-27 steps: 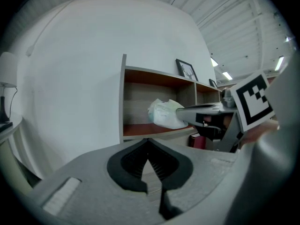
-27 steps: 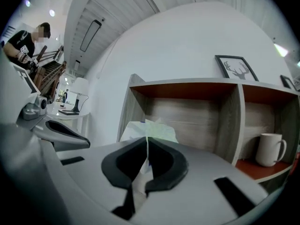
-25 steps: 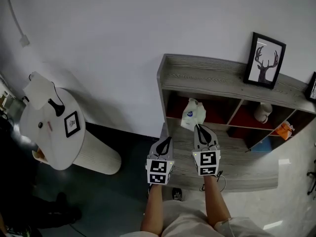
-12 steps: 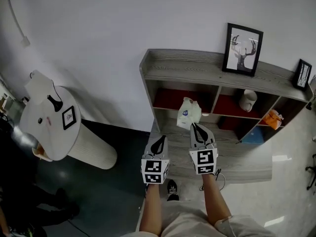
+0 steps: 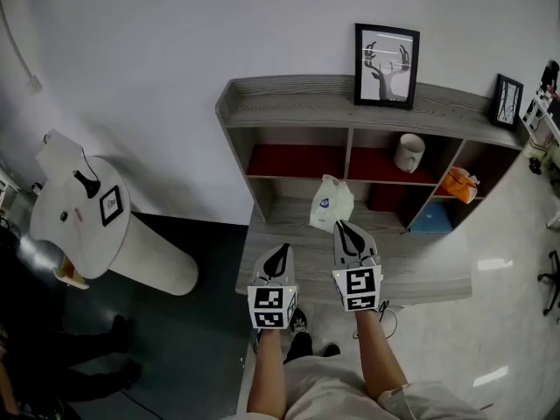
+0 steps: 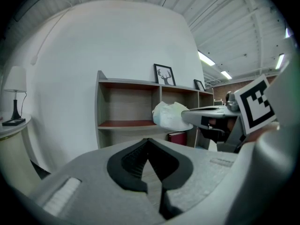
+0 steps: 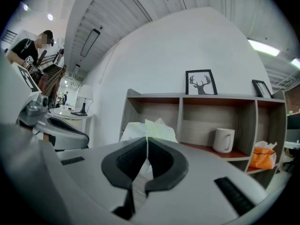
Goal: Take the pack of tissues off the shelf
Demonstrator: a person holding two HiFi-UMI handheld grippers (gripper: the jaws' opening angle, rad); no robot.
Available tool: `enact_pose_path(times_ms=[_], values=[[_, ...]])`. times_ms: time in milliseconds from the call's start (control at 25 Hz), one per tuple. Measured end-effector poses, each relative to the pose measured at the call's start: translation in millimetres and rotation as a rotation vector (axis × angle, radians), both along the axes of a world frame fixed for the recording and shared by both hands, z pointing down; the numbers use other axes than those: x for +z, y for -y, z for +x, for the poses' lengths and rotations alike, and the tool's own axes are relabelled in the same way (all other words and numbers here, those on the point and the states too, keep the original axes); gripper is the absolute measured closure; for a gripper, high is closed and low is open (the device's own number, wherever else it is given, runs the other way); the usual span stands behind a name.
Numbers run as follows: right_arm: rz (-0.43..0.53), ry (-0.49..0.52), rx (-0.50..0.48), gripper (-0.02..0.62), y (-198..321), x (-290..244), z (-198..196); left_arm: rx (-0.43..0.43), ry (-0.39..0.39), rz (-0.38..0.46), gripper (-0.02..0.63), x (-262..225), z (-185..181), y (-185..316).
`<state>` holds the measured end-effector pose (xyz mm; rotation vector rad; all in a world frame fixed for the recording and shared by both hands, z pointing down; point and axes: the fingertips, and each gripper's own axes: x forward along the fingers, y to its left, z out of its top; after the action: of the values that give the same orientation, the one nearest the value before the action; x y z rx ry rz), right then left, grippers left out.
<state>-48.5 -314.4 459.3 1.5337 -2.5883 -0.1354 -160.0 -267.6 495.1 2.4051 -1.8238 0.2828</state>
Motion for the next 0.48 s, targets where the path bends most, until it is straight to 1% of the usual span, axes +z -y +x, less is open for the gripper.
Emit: enact_pose_path(times_ms=[240,480], values=[[-0.024,-0.011,-0.014,0.578,-36.7,27.0,16.5,0.006,-0.031,-0.011,0.598,8.6,21.2,-26.4],[-0.066,-0.006,0.009,0.578,-64.1,55.9,37.5,0.044,-0.029,-0.025,0.598,20.1,47.4,-51.5]])
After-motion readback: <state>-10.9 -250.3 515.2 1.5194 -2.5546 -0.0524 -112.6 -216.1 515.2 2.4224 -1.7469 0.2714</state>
